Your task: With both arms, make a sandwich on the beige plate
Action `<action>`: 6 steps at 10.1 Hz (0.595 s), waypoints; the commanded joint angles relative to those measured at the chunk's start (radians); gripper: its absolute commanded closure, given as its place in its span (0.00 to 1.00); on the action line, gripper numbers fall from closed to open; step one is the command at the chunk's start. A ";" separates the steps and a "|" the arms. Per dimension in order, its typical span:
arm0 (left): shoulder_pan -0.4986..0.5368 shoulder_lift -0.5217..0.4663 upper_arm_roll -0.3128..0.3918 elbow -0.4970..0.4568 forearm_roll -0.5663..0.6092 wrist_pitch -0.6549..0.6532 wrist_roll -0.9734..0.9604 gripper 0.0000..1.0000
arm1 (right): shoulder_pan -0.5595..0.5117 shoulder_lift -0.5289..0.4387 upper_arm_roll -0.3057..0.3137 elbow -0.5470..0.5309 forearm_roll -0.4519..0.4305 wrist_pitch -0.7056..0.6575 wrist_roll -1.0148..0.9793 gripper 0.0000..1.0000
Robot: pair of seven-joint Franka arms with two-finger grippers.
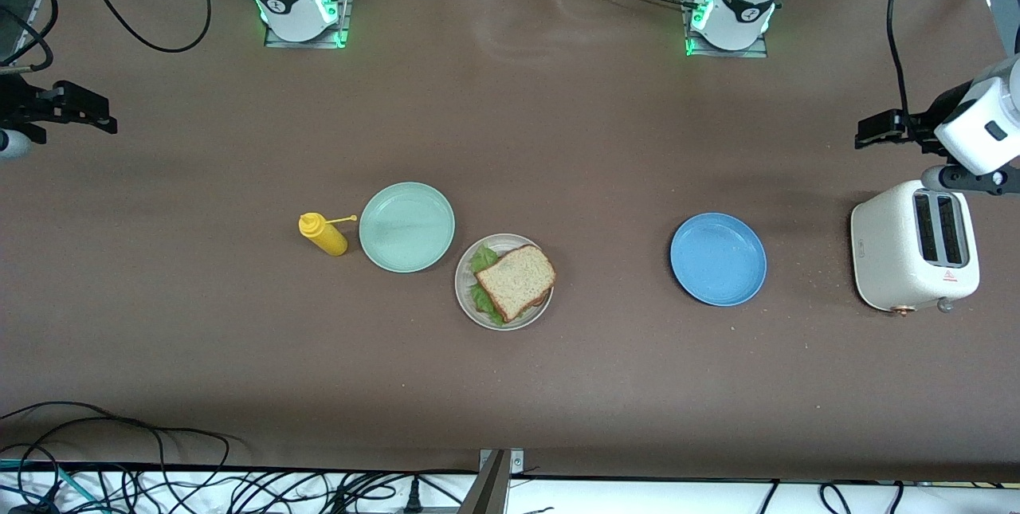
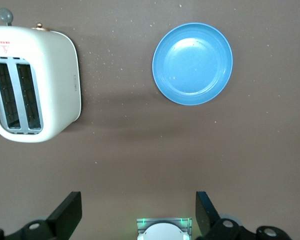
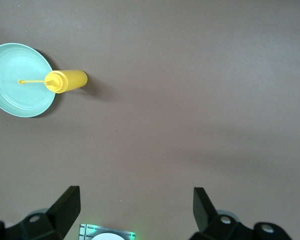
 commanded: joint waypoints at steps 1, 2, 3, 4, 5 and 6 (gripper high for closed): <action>-0.010 -0.027 -0.022 0.021 0.032 -0.032 -0.041 0.00 | -0.013 0.014 0.003 0.040 -0.072 -0.007 -0.026 0.00; -0.018 -0.030 -0.024 0.015 0.027 -0.015 -0.066 0.00 | -0.010 0.014 0.003 0.053 -0.073 -0.005 -0.023 0.00; -0.022 -0.051 -0.022 0.010 0.027 0.003 -0.066 0.00 | -0.006 0.004 0.006 0.057 -0.070 -0.017 -0.008 0.00; -0.024 -0.066 -0.022 0.009 0.027 0.008 -0.066 0.00 | -0.006 -0.014 0.003 0.049 -0.044 -0.025 -0.005 0.00; -0.024 -0.068 -0.024 0.009 0.026 0.006 -0.061 0.00 | -0.011 -0.013 -0.011 0.049 0.014 -0.024 -0.005 0.00; -0.022 -0.067 -0.022 0.010 0.024 0.003 -0.057 0.00 | -0.010 -0.013 -0.043 0.040 0.065 -0.018 0.022 0.00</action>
